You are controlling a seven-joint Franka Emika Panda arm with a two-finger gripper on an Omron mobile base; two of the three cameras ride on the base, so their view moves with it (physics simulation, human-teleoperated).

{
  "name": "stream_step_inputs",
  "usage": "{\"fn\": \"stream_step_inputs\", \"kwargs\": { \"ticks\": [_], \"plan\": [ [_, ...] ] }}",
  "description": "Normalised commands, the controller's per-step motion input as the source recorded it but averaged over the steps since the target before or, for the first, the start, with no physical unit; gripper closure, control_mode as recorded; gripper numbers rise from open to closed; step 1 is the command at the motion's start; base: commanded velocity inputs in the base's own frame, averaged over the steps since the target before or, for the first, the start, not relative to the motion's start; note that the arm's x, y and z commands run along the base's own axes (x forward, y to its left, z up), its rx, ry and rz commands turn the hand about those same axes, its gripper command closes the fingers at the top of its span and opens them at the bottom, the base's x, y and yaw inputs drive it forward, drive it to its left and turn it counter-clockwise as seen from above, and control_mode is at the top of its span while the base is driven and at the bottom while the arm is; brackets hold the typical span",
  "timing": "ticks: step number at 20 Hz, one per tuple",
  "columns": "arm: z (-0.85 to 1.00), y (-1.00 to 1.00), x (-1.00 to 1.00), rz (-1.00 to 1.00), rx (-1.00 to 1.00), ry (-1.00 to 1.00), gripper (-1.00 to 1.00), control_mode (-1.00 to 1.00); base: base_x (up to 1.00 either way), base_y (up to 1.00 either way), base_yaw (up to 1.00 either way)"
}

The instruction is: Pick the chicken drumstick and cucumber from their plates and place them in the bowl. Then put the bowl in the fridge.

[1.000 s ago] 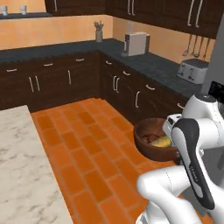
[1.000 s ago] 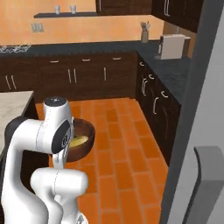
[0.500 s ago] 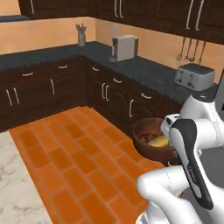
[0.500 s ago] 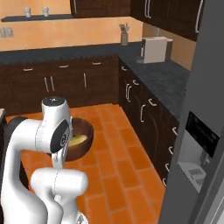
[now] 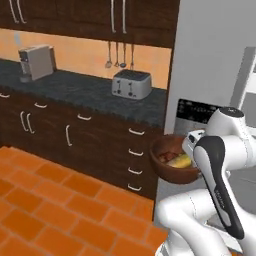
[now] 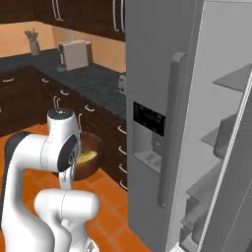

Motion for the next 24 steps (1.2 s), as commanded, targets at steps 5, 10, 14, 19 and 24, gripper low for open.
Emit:
{"fn": "stream_step_inputs", "kwargs": {
  "ticks": [5, 10, 14, 19, 24],
  "plan": [
    [0.00, 0.00, 0.00, 0.00, 0.00, 0.00, 1.00, 1.00, 0.06, 0.16, -0.84],
    [0.00, 0.00, 0.00, 0.00, 0.00, 0.00, 1.00, 1.00, 0.06, 0.15, -0.77],
    [0.00, 0.00, 0.00, 0.00, 0.00, 0.00, 1.00, 1.00, 0.26, 0.00, -0.70],
    [0.00, 0.00, 0.00, 0.00, 0.00, 0.00, 1.00, 1.00, 0.41, 0.13, -0.26],
    [0.00, 0.00, 0.00, 0.00, 0.00, 0.00, 1.00, 1.00, 0.11, -0.41, 0.00]
  ]
}}
